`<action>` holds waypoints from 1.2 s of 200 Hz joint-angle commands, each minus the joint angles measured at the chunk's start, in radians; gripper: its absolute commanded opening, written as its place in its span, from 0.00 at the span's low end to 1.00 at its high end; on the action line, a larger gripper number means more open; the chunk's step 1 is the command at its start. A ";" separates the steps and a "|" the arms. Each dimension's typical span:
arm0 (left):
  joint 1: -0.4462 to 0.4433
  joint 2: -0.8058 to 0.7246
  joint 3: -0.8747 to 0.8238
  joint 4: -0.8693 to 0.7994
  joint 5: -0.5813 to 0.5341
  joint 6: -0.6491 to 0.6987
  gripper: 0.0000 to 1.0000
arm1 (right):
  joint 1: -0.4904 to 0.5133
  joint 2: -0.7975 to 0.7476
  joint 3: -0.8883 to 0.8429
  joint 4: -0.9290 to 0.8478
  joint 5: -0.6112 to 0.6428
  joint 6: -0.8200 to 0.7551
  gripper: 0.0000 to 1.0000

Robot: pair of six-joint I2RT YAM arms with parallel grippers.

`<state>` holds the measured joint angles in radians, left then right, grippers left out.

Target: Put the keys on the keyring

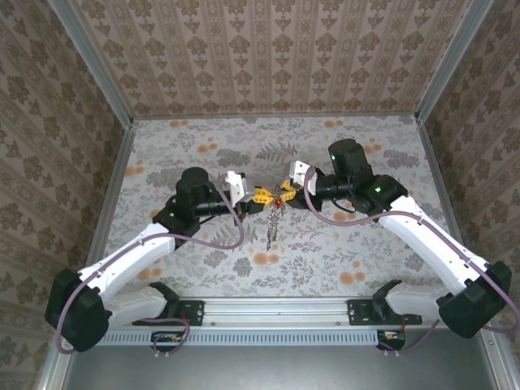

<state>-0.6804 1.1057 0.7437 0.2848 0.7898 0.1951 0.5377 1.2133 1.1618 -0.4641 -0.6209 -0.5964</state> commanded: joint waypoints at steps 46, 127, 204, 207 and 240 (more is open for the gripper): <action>-0.019 -0.008 0.000 0.053 0.029 0.010 0.00 | 0.031 0.006 0.009 -0.014 -0.066 -0.006 0.27; -0.024 0.003 0.001 0.059 0.028 -0.004 0.00 | 0.038 -0.012 -0.011 -0.006 -0.066 -0.004 0.28; -0.026 0.003 0.000 0.055 0.023 -0.008 0.00 | 0.046 -0.034 -0.041 0.013 -0.066 0.007 0.24; -0.026 0.003 0.000 0.055 0.023 -0.007 0.00 | 0.046 -0.036 -0.044 0.016 -0.066 0.007 0.25; -0.027 0.006 -0.001 0.060 0.023 -0.009 0.00 | 0.047 -0.050 -0.062 0.042 -0.062 0.009 0.25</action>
<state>-0.7010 1.1118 0.7433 0.2852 0.7898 0.1944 0.5770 1.1877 1.1187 -0.4576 -0.6441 -0.5949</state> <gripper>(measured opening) 0.044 0.246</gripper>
